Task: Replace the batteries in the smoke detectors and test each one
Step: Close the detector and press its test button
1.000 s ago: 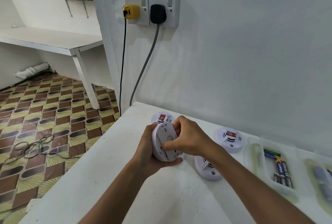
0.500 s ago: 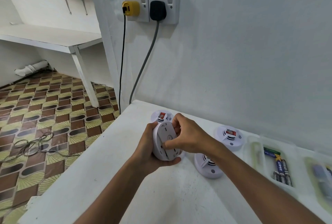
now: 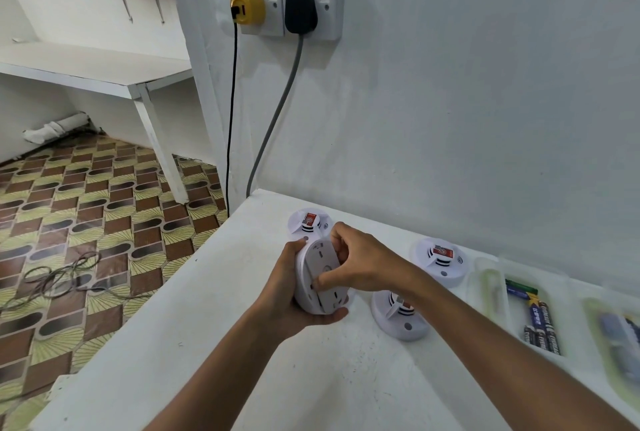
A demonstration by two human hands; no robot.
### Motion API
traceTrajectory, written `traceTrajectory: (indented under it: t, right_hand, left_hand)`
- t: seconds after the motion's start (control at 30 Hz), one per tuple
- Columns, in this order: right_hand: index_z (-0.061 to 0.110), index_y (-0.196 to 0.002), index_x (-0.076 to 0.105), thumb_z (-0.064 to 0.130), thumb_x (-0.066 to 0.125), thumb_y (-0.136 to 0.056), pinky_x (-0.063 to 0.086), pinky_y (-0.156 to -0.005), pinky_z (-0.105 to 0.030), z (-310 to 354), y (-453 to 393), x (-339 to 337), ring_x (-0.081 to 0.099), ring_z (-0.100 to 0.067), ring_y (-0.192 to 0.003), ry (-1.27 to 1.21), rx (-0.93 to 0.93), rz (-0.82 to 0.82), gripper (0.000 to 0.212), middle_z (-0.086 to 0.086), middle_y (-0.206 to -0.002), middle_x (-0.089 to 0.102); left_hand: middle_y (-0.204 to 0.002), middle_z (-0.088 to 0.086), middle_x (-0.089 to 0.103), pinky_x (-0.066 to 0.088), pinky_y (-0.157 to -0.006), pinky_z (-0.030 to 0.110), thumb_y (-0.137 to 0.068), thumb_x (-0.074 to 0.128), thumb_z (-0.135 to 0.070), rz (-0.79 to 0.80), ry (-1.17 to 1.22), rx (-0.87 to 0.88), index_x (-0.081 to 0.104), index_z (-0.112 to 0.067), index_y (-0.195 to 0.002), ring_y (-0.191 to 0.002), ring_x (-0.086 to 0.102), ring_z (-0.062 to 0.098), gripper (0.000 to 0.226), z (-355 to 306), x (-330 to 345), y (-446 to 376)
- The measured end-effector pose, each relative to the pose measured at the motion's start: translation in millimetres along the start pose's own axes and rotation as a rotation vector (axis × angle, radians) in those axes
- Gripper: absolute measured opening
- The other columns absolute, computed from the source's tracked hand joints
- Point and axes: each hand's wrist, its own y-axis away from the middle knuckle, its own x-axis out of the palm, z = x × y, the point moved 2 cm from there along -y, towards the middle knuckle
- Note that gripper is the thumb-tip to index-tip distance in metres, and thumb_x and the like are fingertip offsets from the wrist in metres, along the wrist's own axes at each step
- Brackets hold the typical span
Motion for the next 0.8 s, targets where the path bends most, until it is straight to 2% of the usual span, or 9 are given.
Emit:
traceTrajectory:
  t: [0.17, 0.3, 0.4, 0.43, 0.5, 0.57, 0.63, 0.73, 0.8]
  right_hand:
    - [0.021, -0.085, 0.041, 0.035, 0.083, -0.064, 0.042, -0.060, -0.027, -1.6, -0.9, -0.8, 0.048, -0.011, -0.068, -0.005, -0.006, -0.003, 0.049, 0.005, -0.081, 0.053]
    - [0.019, -0.095, 0.048, 0.037, 0.085, -0.066, 0.039, -0.055, -0.015, 0.6, 2.1, -1.8, 0.050, -0.005, -0.066, -0.054, -0.032, -0.077, 0.051, 0.011, -0.078, 0.053]
    - [0.025, -0.107, 0.050, 0.041, 0.085, -0.066, 0.043, -0.063, -0.015, 0.3, 3.5, -7.6, 0.054, -0.008, -0.084, -0.202, -0.043, -0.209, 0.056, 0.008, -0.099, 0.053]
    - [0.027, -0.115, 0.049, 0.039, 0.085, -0.067, 0.048, -0.067, -0.018, -2.4, 4.0, -9.1, 0.056, -0.011, -0.093, -0.325, -0.014, -0.192, 0.061, 0.005, -0.109, 0.052]
    - [0.027, -0.127, 0.047, 0.023, 0.084, -0.072, 0.059, -0.074, -0.035, -10.2, 5.3, -7.8, 0.063, -0.024, -0.104, -0.634, 0.031, -0.032, 0.066, -0.005, -0.122, 0.056]
    - [0.017, -0.128, 0.053, 0.005, 0.077, -0.077, 0.058, -0.082, -0.050, -16.3, 8.2, 0.4, 0.065, -0.041, -0.104, -0.834, 0.010, 0.128, 0.057, -0.020, -0.119, 0.064]
    - [0.009, -0.124, 0.057, -0.003, 0.072, -0.078, 0.053, -0.086, -0.058, -17.5, 9.8, 9.5, 0.062, -0.049, -0.104, -0.915, -0.015, 0.159, 0.049, -0.026, -0.113, 0.066]
    - [0.009, -0.121, 0.059, 0.004, 0.075, -0.077, 0.048, -0.089, -0.065, -20.5, 6.9, 18.8, 0.064, -0.048, -0.100, -0.996, 0.006, 0.119, 0.048, -0.028, -0.115, 0.065]
    - [0.014, -0.124, 0.061, 0.030, 0.074, -0.079, 0.048, -0.090, -0.063, -19.4, 5.4, 23.6, 0.065, -0.042, -0.099, -1.107, 0.035, 0.153, 0.050, -0.025, -0.122, 0.061]
  left_hand:
    - [-0.094, 0.018, 0.069, 0.058, -0.059, 0.042, -0.095, 0.040, -0.054, 0.025, 0.012, 0.004, 0.071, -0.017, -0.099, -0.085, 0.065, 0.036, 0.048, 1.5, -1.7, -3.2]
    - [-0.101, 0.019, 0.068, 0.058, -0.064, 0.045, -0.091, 0.042, -0.052, 0.057, 0.039, 0.012, 0.069, -0.017, -0.107, -0.087, 0.066, 0.038, 0.047, -5.5, -1.4, -4.7]
    - [-0.110, 0.020, 0.066, 0.056, -0.072, 0.050, -0.082, 0.051, -0.052, 0.169, 0.107, 0.033, 0.067, -0.015, -0.115, -0.094, 0.063, 0.042, 0.053, -17.1, -1.0, -3.6]
    - [-0.111, 0.020, 0.065, 0.056, -0.073, 0.050, -0.079, 0.053, -0.051, 0.215, 0.110, 0.054, 0.066, -0.015, -0.116, -0.094, 0.063, 0.041, 0.054, -21.8, -0.9, -2.1]
    - [-0.111, 0.019, 0.065, 0.056, -0.075, 0.049, -0.077, 0.048, -0.052, 0.290, 0.059, 0.101, 0.069, -0.018, -0.112, -0.091, 0.065, 0.038, 0.052, -30.1, -1.1, -0.4]
    - [-0.105, 0.017, 0.068, 0.054, -0.077, 0.046, -0.078, 0.041, -0.055, 0.303, -0.002, 0.128, 0.076, -0.019, -0.099, -0.087, 0.066, 0.032, 0.054, -35.6, -2.6, -1.2]
    - [-0.105, 0.016, 0.068, 0.054, -0.076, 0.045, -0.077, 0.041, -0.057, 0.267, -0.047, 0.140, 0.077, -0.020, -0.097, -0.087, 0.066, 0.031, 0.055, -39.0, -5.3, -3.8]
    - [-0.112, 0.018, 0.066, 0.053, -0.079, 0.048, -0.076, 0.046, -0.058, 0.277, -0.055, 0.144, 0.075, -0.019, -0.105, -0.094, 0.064, 0.035, 0.057, -43.1, -6.9, -3.8]
    - [-0.102, 0.015, 0.070, 0.056, -0.076, 0.046, -0.077, 0.044, -0.057, 0.280, -0.051, 0.144, 0.078, -0.021, -0.093, -0.085, 0.068, 0.030, 0.052, -45.1, -6.1, -1.2]
